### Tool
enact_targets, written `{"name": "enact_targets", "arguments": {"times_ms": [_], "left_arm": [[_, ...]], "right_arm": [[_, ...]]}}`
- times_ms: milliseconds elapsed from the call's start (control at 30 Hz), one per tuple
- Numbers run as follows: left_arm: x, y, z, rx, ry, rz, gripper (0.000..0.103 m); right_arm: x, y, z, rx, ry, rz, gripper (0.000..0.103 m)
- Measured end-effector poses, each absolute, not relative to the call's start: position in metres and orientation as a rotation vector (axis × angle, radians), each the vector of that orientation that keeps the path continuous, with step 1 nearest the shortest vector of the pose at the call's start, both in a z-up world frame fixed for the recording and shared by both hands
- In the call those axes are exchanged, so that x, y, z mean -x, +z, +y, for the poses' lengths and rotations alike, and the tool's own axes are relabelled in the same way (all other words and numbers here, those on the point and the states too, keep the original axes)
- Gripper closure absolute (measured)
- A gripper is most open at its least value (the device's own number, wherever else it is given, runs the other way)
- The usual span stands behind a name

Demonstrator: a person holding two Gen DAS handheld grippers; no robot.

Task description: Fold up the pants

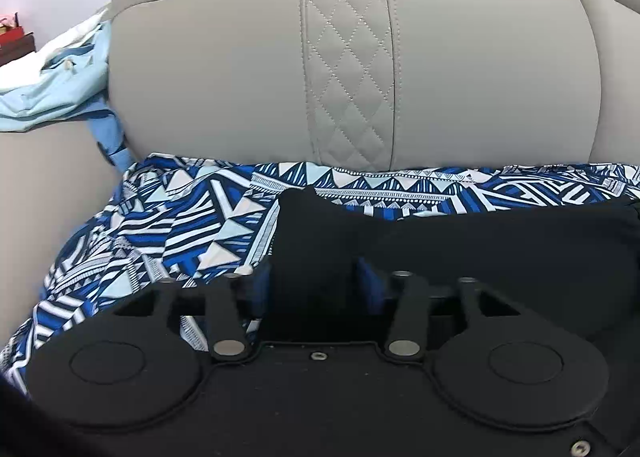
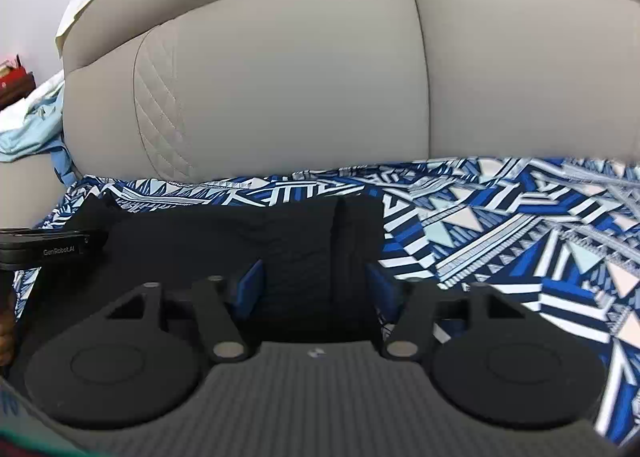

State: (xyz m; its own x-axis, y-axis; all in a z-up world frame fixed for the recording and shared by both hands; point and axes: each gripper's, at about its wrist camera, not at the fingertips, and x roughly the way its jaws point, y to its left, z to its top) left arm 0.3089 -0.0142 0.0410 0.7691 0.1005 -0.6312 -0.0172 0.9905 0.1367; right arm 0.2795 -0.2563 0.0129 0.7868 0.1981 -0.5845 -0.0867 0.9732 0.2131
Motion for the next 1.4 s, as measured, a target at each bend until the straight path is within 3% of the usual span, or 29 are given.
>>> {"name": "enact_targets", "arguments": {"times_ms": [33,133,300,667,800,900,1067,1400], "left_arm": [[-0.305,0.042,-0.015,-0.127,0.062,0.694,0.045],[-0.291,0.048,-0.016,-0.13,0.058,0.707,0.041],[-0.255,0.064,-0.017,-0.09,0.0,0.662,0.019],[-0.177,0.063,-0.019,-0.139,-0.071,0.613,0.016],[-0.163,0.046,-0.013,-0.148,-0.055,0.636,0.016],[-0.158,0.039,-0.007,-0.127,-0.05,0.64,0.016],[-0.159,0.032,0.001,-0.088,-0.032,0.641,0.008],[-0.138,0.05,0.004,-0.113,-0.035,0.634,0.007]], "right_arm": [[-0.276,0.016,-0.258,-0.184,0.148,0.642,0.028],[-0.26,0.027,-0.259,-0.183,0.126,0.613,0.021],[-0.234,0.042,-0.255,-0.14,0.105,0.568,0.013],[-0.185,0.02,-0.24,0.012,0.077,0.603,0.013],[-0.171,0.018,-0.246,-0.023,0.09,0.608,0.031],[-0.164,0.015,-0.248,-0.025,0.103,0.617,0.037],[-0.164,0.001,-0.263,-0.125,0.107,0.64,0.034],[-0.135,0.018,-0.261,-0.18,0.072,0.523,0.028]]}}
